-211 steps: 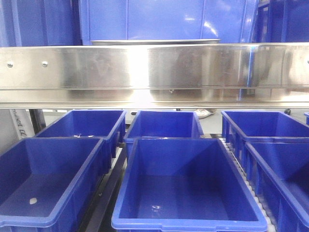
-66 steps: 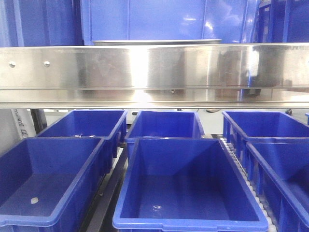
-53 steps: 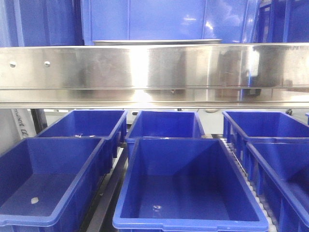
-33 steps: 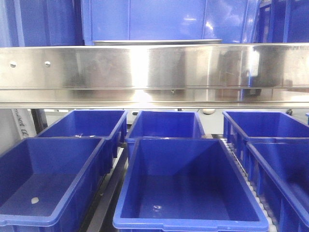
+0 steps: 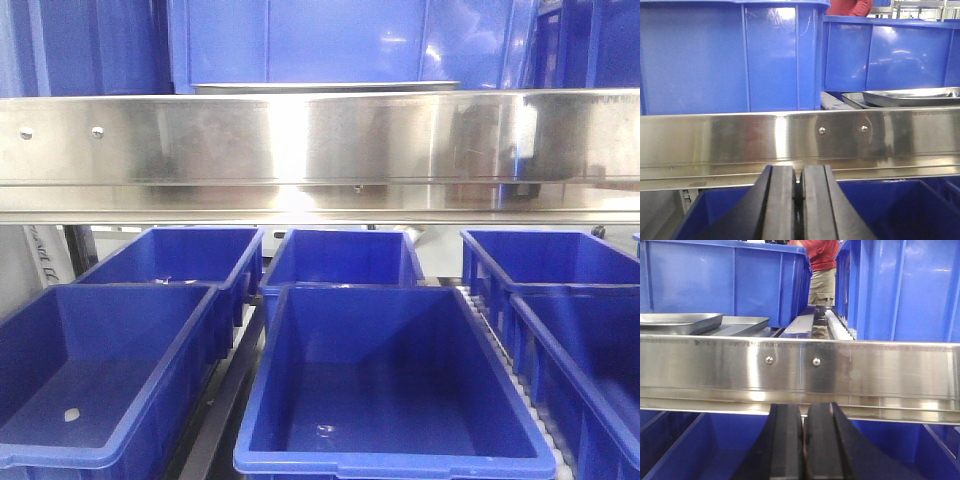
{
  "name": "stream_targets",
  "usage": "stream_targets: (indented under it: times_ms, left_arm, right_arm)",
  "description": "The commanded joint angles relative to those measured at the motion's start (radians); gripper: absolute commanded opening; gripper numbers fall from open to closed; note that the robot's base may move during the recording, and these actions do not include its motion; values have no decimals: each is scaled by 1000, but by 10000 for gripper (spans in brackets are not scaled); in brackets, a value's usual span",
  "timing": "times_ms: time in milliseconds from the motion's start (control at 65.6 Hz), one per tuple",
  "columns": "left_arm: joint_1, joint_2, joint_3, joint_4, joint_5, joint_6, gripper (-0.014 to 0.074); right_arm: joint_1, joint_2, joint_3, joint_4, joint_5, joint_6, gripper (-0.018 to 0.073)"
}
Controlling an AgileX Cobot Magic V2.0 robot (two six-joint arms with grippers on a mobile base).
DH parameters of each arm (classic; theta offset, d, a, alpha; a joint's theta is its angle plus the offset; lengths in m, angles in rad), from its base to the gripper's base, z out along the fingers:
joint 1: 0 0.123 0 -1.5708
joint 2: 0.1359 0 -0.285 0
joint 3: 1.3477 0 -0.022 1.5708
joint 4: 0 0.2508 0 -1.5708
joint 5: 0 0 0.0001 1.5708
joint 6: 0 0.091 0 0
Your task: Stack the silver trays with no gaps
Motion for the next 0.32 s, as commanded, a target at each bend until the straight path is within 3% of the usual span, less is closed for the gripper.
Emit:
stream_targets:
  times_ms: [0,305]
  left_arm:
    - [3,-6,-2,-6,-12,0,-9]
    - [3,-6,-2,-6,-12,0,-9]
  right_arm:
    - [-2,-5,0,0,-11,-8,-17]
    - [-2,-5,0,0,-11,-8,-17]
